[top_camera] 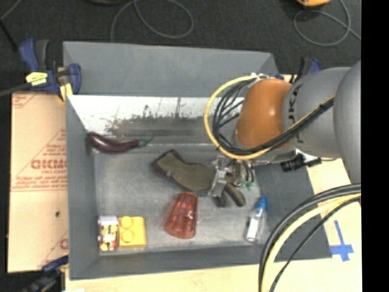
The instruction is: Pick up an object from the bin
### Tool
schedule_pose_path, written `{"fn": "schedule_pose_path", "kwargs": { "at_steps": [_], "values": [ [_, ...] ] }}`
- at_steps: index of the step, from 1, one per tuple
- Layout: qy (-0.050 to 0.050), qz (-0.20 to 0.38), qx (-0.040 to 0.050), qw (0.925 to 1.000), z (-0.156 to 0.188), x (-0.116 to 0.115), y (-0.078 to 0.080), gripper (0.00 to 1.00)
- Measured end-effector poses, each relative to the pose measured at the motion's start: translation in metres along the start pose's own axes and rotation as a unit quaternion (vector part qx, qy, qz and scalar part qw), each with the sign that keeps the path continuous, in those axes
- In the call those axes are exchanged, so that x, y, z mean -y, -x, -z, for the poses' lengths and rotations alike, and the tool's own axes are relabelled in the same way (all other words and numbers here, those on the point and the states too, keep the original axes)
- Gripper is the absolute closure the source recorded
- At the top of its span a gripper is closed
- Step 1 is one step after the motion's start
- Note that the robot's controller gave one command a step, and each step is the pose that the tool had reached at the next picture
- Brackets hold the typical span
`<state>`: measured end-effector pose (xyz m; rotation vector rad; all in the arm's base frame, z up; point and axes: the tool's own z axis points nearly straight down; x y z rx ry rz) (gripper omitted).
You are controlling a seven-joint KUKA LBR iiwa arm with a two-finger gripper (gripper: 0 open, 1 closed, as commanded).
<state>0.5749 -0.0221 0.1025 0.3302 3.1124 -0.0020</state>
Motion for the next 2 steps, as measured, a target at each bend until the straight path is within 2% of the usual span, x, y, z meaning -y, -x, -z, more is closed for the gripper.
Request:
{"fn": "schedule_pose_path", "kwargs": {
  "at_steps": [1,2],
  "values": [
    [0.0,0.0,0.001,1.0,0.0079,-0.0001,0.0007,1.0],
    [0.0,0.001,-0.0017,1.0,0.0161,0.0003,-0.0004,1.0]
  ]
}}
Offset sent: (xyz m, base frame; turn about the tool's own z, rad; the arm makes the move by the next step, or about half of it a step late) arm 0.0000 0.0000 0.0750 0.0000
